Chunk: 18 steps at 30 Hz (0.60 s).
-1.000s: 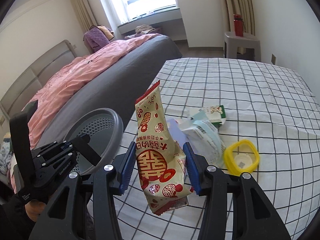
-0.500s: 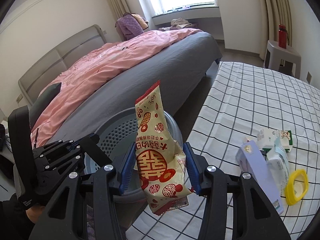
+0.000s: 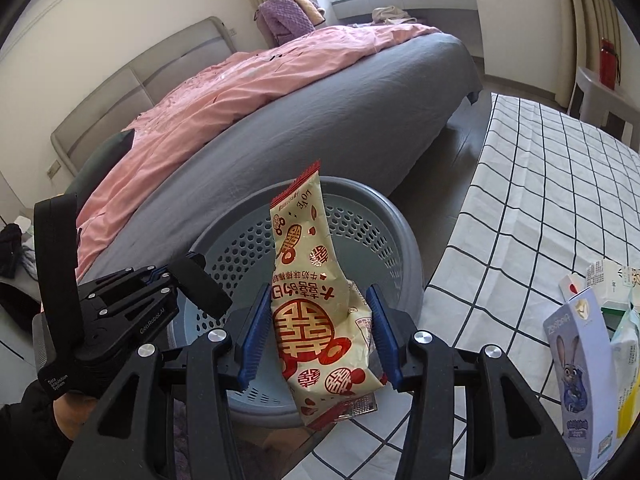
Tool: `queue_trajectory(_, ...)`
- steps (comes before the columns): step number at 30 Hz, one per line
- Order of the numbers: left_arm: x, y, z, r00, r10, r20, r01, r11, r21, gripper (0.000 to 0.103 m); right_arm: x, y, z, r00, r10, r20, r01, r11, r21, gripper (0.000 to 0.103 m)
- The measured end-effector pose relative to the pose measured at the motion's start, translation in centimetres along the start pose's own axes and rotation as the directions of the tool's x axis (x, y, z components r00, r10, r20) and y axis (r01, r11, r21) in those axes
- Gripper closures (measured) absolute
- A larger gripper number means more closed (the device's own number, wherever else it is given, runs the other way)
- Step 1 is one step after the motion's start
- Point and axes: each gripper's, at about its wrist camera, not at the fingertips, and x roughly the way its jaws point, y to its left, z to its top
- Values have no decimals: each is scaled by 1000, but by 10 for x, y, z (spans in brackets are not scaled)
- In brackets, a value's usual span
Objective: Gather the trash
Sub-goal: 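Open both grippers to drop the wrapper and strap into the basket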
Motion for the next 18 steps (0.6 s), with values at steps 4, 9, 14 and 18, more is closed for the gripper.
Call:
queue_trajectory(4, 3, 1, 1, 1000, -11, -8, 11, 1000, -1, 100, 10, 1, -1, 1000, 3, -20, -3, 1000, -2, 56)
queue_trajectory(9, 4, -1, 1, 1000, -15, -12, 15, 1000, 6, 100, 16, 1, 0, 999, -6, -32, 6, 1000, -7, 55)
queue_trajectory(14, 3, -3, 1, 1000, -2, -2, 2, 1000, 16, 68, 13, 1, 2, 1000, -9, -16, 9, 1000, -8, 49)
queue_trajectory(18, 0, -2, 1, 1000, 16, 15, -16, 1000, 8, 45, 10, 0, 2, 1000, -10, -4, 10, 1000, 0, 47)
